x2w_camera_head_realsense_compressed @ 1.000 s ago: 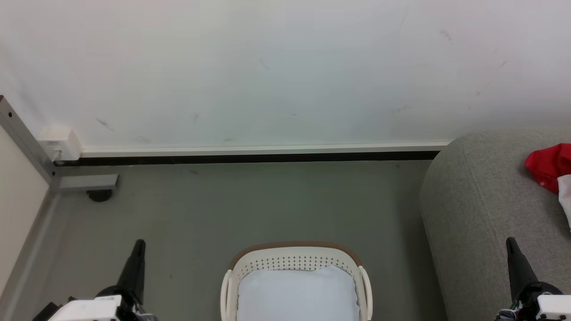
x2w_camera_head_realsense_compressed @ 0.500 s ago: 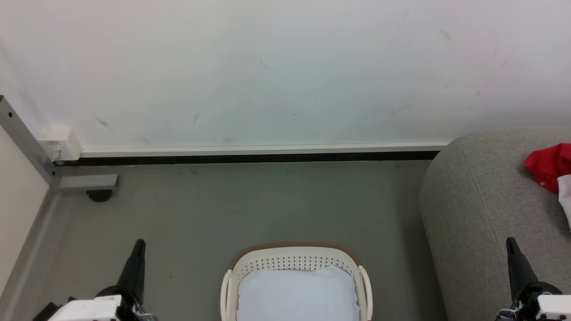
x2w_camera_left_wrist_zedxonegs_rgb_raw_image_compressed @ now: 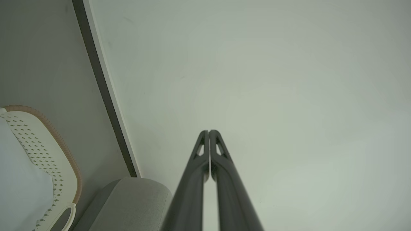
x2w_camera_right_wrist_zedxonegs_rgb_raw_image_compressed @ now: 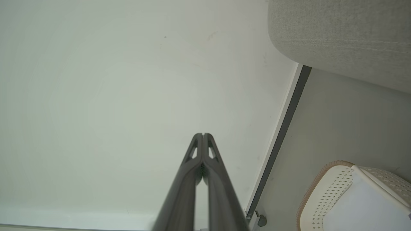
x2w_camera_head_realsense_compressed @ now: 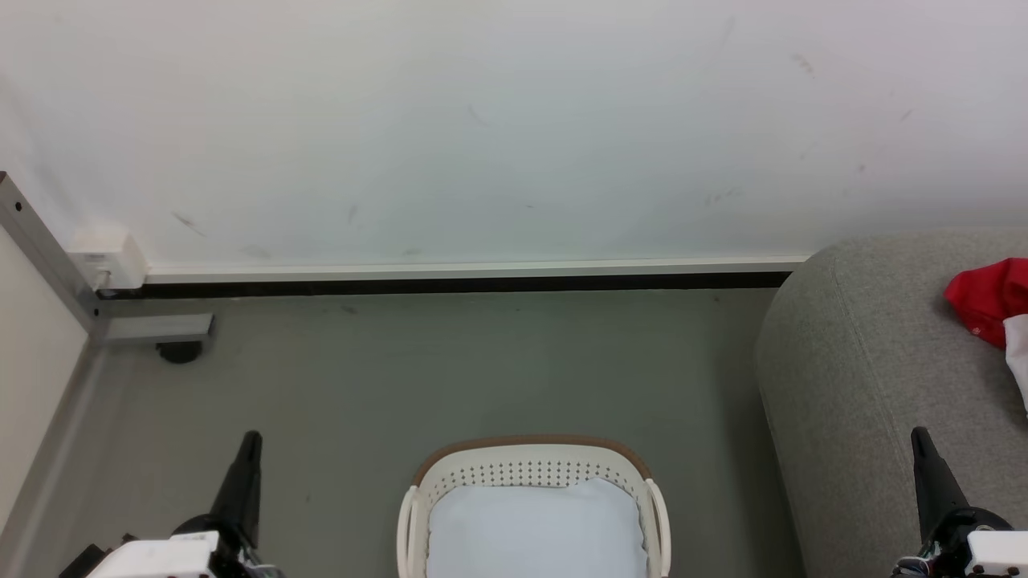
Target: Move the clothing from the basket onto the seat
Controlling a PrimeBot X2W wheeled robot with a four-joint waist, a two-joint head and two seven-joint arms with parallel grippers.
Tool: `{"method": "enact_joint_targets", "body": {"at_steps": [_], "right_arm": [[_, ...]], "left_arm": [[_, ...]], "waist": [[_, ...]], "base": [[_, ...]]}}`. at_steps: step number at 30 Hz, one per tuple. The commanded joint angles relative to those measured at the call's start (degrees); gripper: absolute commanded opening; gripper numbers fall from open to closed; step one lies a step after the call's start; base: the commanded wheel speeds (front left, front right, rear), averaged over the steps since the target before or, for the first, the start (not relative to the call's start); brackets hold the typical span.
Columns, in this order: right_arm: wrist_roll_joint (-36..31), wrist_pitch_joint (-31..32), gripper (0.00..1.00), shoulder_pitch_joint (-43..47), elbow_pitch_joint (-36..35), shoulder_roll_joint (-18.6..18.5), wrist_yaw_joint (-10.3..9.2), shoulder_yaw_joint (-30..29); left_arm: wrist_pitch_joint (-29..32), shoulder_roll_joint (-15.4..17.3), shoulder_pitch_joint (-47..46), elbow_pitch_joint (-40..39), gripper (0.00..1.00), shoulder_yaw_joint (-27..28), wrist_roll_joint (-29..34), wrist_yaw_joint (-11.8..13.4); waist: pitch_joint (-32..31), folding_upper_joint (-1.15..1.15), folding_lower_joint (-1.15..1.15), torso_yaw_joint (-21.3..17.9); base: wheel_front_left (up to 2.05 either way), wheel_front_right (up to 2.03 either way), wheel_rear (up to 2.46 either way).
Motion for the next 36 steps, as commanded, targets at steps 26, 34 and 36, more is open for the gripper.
{"method": "enact_joint_targets", "body": {"at_steps": [26,34,36], "right_arm": [[0.1,0.2,0.0,-0.7,-0.2,-0.4,-0.12,-0.2],[0.1,0.2,0.0,-0.7,-0.2,-0.4,-0.12,-0.2],[0.1,0.2,0.0,-0.7,-0.2,-0.4,-0.12,-0.2]], "left_arm": [[0.2,0.1,-0.5,-0.2,0.0,0.2,-0.7,-0.4],[0.2,0.1,-0.5,-0.2,0.0,0.2,-0.7,-0.4],[0.2,0.1,-0.5,-0.2,0.0,0.2,-0.7,-0.4]], "waist": [[0.0,0.0,0.0,0.0],[0.0,0.0,0.0,0.0],[0.0,0.0,0.0,0.0]], "base": [[0.0,0.0,0.0],[0.0,0.0,0.0],[0.0,0.0,0.0]]}}
